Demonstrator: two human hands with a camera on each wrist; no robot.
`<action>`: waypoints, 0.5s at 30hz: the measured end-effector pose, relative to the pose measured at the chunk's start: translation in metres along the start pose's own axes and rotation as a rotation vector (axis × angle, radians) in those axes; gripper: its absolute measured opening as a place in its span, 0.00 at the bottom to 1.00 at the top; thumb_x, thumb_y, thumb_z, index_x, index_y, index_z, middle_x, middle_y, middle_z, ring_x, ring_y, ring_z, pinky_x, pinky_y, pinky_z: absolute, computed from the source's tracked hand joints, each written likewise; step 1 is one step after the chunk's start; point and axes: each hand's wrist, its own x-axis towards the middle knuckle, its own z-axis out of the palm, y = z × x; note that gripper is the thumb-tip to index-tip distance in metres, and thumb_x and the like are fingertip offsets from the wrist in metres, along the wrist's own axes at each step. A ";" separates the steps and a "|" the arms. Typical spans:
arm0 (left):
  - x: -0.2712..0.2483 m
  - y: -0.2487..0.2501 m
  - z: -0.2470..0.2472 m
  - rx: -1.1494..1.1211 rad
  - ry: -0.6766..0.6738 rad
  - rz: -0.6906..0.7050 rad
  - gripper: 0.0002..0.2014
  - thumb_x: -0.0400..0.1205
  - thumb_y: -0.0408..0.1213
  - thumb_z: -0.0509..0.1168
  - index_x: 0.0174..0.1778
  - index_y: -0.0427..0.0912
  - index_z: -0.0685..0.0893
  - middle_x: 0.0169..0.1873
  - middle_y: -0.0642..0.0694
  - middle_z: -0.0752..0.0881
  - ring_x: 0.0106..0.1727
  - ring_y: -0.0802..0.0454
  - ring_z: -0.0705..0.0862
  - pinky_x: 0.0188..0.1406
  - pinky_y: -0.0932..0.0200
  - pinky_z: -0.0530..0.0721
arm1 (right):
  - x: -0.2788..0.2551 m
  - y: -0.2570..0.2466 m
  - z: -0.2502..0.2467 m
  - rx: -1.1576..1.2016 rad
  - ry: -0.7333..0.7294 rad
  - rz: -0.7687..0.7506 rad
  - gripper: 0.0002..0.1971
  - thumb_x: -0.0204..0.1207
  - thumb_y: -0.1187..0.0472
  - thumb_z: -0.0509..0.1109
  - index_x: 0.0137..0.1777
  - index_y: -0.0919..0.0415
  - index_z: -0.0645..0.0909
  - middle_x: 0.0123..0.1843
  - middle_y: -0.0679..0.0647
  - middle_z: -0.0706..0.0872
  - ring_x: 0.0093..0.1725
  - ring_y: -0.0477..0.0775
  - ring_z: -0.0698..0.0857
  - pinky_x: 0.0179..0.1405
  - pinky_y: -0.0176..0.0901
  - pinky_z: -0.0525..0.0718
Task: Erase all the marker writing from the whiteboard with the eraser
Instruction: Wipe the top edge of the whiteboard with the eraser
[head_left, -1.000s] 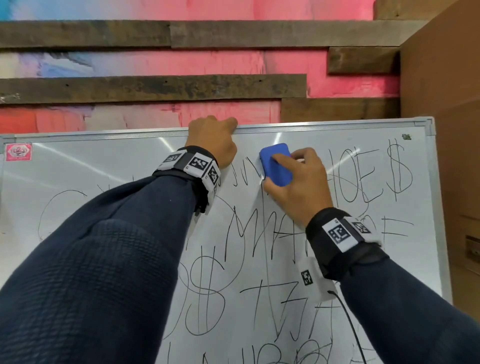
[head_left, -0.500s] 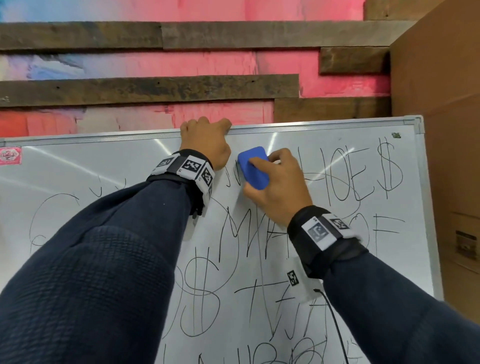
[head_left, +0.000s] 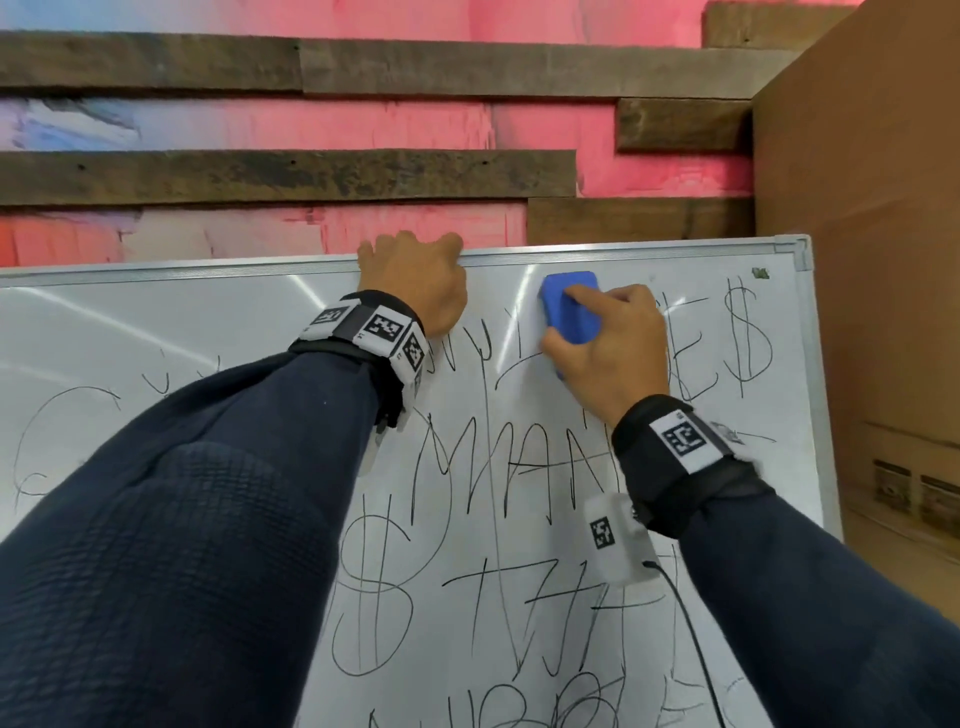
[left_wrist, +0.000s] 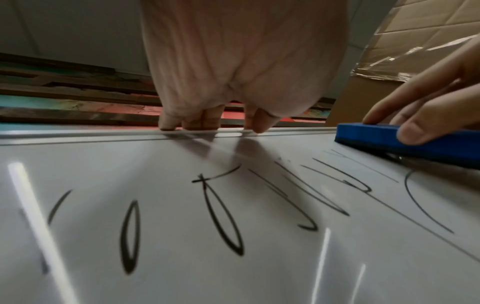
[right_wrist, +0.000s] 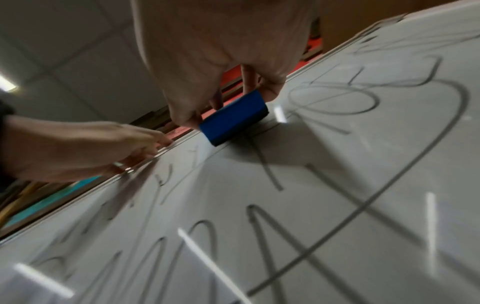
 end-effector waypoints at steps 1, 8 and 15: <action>-0.003 0.005 0.000 0.011 -0.024 -0.014 0.19 0.84 0.44 0.51 0.71 0.52 0.73 0.48 0.34 0.77 0.60 0.30 0.76 0.72 0.28 0.66 | 0.001 0.005 -0.006 -0.027 0.001 -0.009 0.22 0.69 0.50 0.77 0.65 0.52 0.85 0.56 0.55 0.73 0.57 0.57 0.77 0.56 0.38 0.73; 0.000 0.011 -0.002 -0.032 -0.054 -0.093 0.22 0.85 0.52 0.48 0.74 0.58 0.73 0.65 0.32 0.78 0.71 0.27 0.71 0.78 0.22 0.48 | -0.001 0.031 -0.026 -0.057 0.010 -0.017 0.21 0.70 0.52 0.77 0.63 0.53 0.85 0.57 0.58 0.76 0.57 0.62 0.78 0.58 0.49 0.81; 0.005 0.046 -0.001 0.014 0.096 0.021 0.18 0.86 0.40 0.51 0.44 0.31 0.81 0.36 0.38 0.75 0.43 0.38 0.77 0.56 0.43 0.78 | -0.009 0.037 -0.026 -0.076 -0.083 -0.079 0.22 0.70 0.50 0.76 0.65 0.51 0.84 0.60 0.58 0.76 0.61 0.61 0.76 0.60 0.46 0.77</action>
